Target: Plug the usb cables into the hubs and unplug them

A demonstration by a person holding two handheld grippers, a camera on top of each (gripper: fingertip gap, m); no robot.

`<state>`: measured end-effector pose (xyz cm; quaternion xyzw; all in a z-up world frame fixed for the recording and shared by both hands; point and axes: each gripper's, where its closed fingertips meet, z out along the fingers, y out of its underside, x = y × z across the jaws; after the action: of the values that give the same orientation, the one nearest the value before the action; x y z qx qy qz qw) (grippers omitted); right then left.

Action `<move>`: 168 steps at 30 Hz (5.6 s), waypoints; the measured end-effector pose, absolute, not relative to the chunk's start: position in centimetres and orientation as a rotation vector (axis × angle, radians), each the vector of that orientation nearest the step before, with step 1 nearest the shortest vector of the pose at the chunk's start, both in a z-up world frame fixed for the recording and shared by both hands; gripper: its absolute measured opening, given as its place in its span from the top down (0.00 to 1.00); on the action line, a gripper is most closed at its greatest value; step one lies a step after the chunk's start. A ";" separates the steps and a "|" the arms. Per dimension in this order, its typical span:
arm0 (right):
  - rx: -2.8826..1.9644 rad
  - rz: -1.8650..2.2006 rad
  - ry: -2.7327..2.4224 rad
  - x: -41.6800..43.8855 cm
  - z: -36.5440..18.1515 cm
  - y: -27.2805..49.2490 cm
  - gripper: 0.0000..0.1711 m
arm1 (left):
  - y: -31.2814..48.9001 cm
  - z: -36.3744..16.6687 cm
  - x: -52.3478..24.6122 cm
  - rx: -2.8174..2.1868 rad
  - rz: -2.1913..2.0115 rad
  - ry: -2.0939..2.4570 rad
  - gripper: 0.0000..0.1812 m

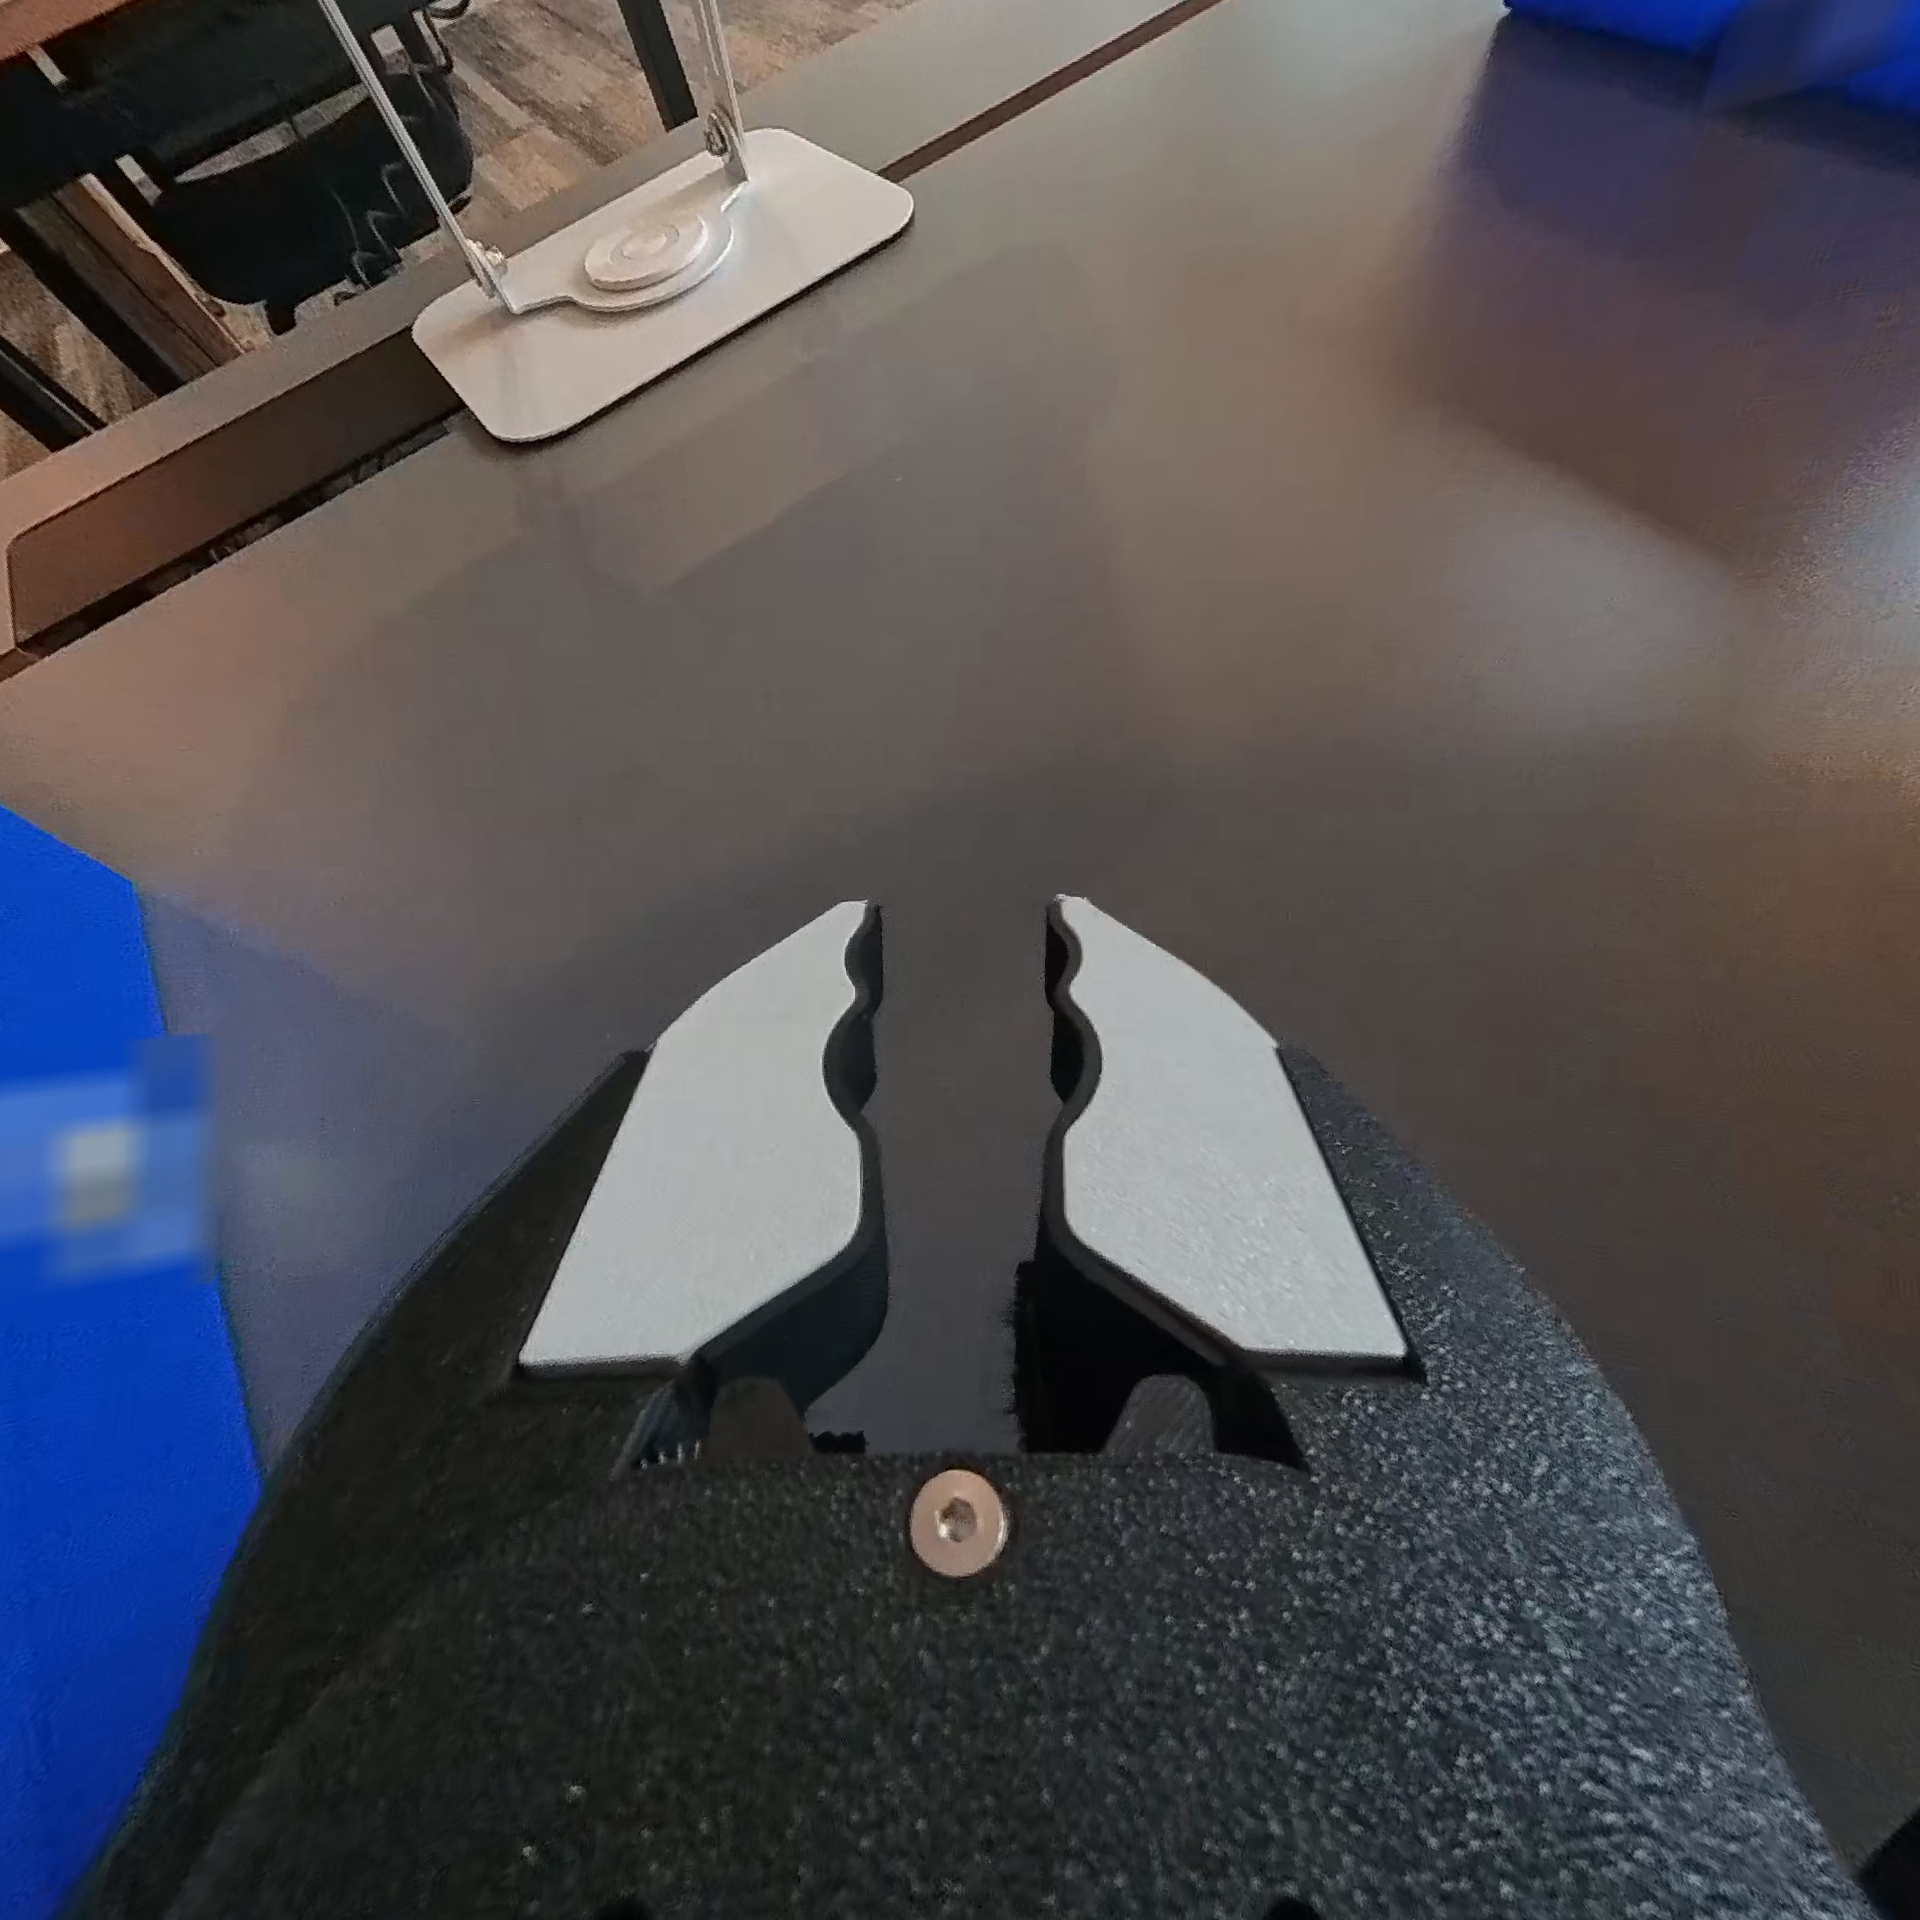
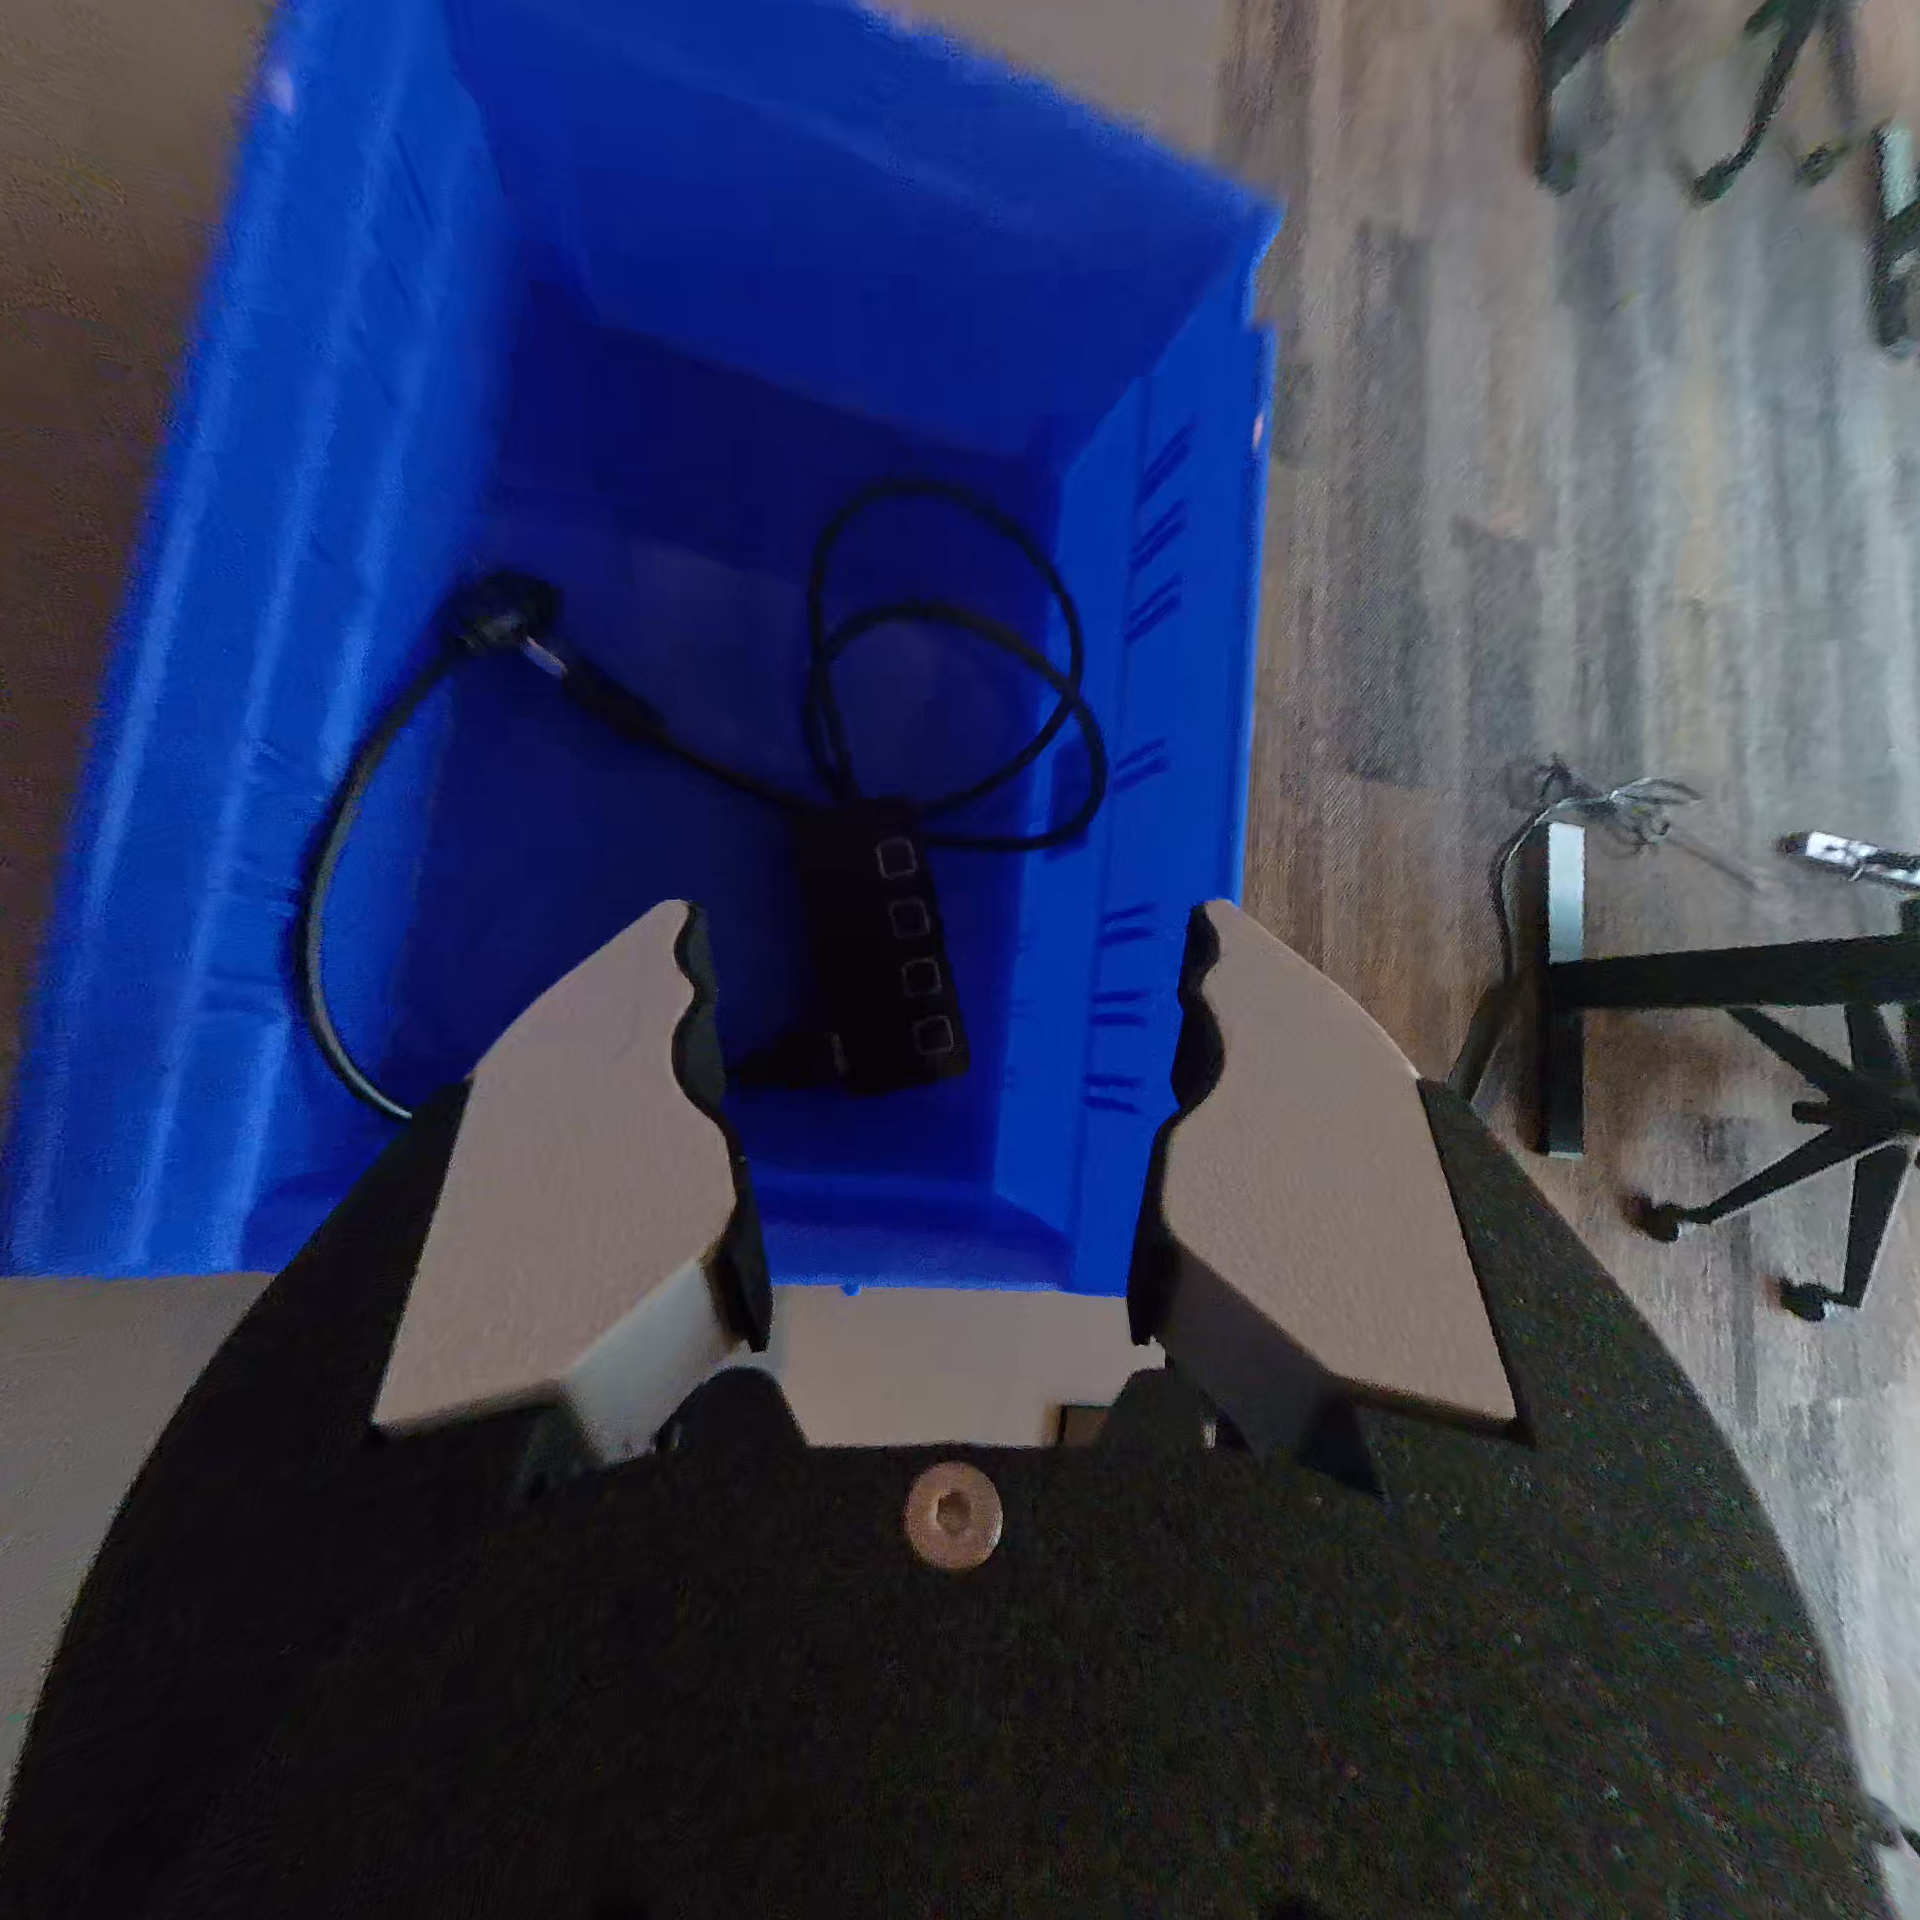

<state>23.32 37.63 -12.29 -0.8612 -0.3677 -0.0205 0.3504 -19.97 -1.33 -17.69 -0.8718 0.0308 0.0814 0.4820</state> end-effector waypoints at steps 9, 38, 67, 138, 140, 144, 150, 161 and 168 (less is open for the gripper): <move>-1.863 0.264 -1.003 15.7 -3.6 31.7 0.56 | -1.5 -17.6 -20.2 -2.124 0.194 0.063 0.81; -1.719 0.573 -1.384 -0.1 -10.3 18.3 0.61 | -3.0 -14.6 -20.7 -2.133 0.242 0.070 0.82; -1.823 0.462 -1.520 -3.9 -20.2 20.6 0.62 | -9.8 -6.1 -43.1 -2.403 0.340 0.075 0.71; -1.931 0.405 -1.480 -2.3 -22.4 22.5 0.64 | -4.4 -22.7 -51.3 -2.974 0.262 0.095 1.00; -1.942 0.387 -1.479 -2.1 -22.6 22.8 0.64 | -4.1 -21.9 -51.5 -2.943 0.254 0.085 0.91; -1.959 0.380 -1.455 -1.7 -22.4 23.2 0.64 | -3.1 -20.8 -51.0 -2.877 0.132 0.139 0.78; -1.965 0.348 -1.402 -1.1 -21.4 23.9 0.65 | -1.6 -22.6 -52.5 -2.912 0.134 0.026 0.78; -1.948 0.295 -1.410 -1.7 -20.6 24.1 0.65 | -0.8 -23.7 -52.6 -2.964 0.170 0.143 0.98; -1.938 0.304 -1.424 -2.2 -20.7 24.1 0.65 | -2.9 -21.3 -55.4 -2.887 0.234 0.028 0.98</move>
<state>-2.22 24.08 -20.73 -0.7486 -0.5500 0.1175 0.3512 -55.42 -2.86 -21.27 -0.9892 0.0095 0.0802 0.1223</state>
